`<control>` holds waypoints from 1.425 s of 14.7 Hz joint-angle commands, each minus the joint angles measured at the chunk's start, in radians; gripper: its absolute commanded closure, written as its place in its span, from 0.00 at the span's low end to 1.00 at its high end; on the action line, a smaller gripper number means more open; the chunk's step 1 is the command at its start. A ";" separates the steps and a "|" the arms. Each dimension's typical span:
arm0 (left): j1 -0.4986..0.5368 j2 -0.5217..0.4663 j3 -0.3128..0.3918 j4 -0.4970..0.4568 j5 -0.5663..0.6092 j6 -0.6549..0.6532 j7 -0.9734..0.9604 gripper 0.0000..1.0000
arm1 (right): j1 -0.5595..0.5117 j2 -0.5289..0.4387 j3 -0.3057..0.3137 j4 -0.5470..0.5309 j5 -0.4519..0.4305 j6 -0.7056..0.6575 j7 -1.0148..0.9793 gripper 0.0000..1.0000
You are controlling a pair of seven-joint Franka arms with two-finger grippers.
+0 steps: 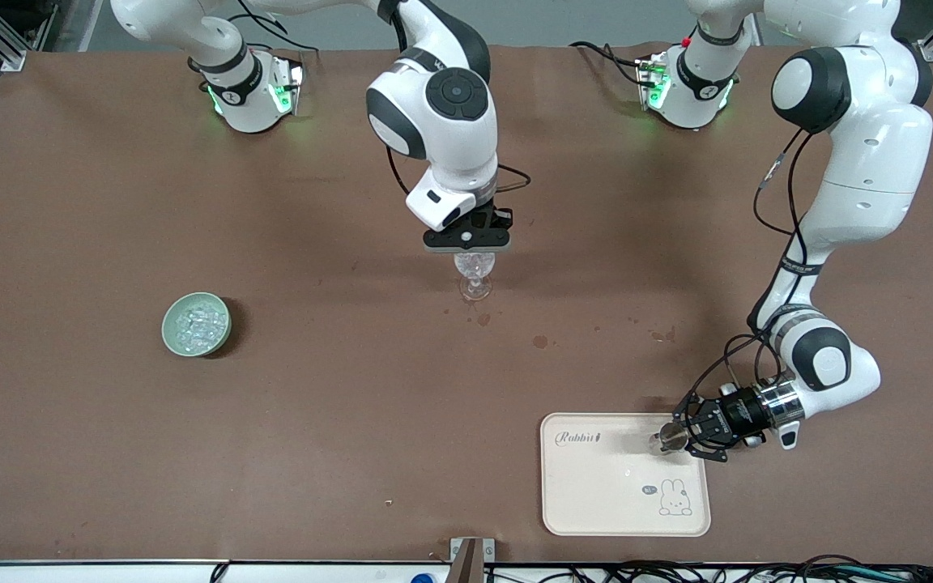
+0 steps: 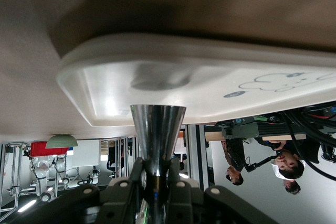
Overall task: Pour wine and add ice with both arms
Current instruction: 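Drop the ice cube into the glass while the left gripper lowers the jigger, then withdraw the right gripper while the left gripper releases the jigger on the tray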
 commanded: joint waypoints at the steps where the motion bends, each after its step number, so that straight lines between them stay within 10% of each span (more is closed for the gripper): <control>1: 0.009 0.013 -0.008 0.012 -0.032 -0.017 0.022 0.99 | 0.008 0.002 -0.003 0.004 -0.019 -0.003 0.011 0.17; 10: 0.008 0.020 -0.007 0.012 -0.064 -0.017 0.050 0.89 | -0.099 -0.076 -0.008 0.002 -0.021 -0.044 0.002 0.02; 21: 0.002 0.013 -0.003 0.008 -0.045 -0.017 0.084 0.24 | -0.522 -0.430 -0.008 -0.250 -0.023 -0.172 -0.386 0.00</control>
